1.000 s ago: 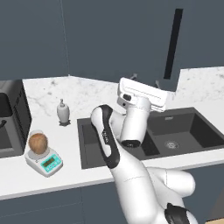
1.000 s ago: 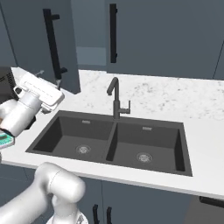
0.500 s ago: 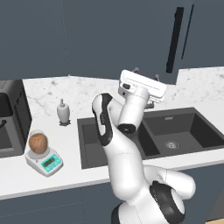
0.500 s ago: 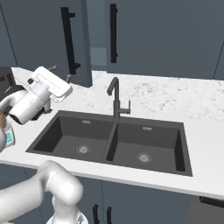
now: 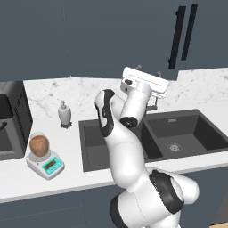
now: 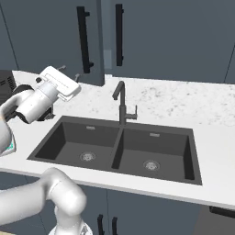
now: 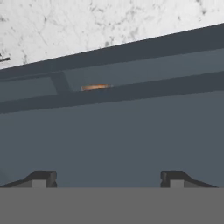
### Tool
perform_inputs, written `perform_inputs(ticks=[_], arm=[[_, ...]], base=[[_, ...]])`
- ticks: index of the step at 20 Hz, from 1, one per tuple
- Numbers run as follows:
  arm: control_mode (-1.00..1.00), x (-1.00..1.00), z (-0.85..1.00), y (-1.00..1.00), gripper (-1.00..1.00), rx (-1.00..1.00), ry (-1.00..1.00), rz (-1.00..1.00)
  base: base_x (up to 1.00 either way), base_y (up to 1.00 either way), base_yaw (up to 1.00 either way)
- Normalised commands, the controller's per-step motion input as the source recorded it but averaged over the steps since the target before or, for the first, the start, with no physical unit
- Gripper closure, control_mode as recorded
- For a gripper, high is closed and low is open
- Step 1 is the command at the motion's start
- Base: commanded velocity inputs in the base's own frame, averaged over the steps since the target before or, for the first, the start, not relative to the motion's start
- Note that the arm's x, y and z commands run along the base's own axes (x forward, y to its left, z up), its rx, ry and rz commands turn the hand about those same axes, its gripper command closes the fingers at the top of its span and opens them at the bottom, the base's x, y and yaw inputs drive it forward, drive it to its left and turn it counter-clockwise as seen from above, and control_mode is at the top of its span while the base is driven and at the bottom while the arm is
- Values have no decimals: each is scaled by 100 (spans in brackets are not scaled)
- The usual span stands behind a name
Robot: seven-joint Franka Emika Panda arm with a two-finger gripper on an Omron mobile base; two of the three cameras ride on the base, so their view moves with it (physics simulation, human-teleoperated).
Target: Pick the honey bottle and place it on the digital scale for weighing, and close the cabinet.
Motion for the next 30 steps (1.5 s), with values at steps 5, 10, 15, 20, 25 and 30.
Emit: perform_inputs(ticks=[5, 10, 15, 20, 25, 30], arm=[[-100, 48, 9, 0, -100, 0, 9, -5], [-100, 41, 6, 0, -100, 0, 9, -4], [-100, 33, 2, 0, -100, 0, 5, -1], [-100, 30, 0, 0, -100, 0, 1, 0], [-100, 28, 0, 0, -100, 0, 1, 0], [-100, 2, 16, -3, -100, 0, 0, 0]], base=[[0, 0, 0], [0, 0, 0], [0, 0, 0], [0, 0, 0], [0, 0, 0], [0, 0, 0]])
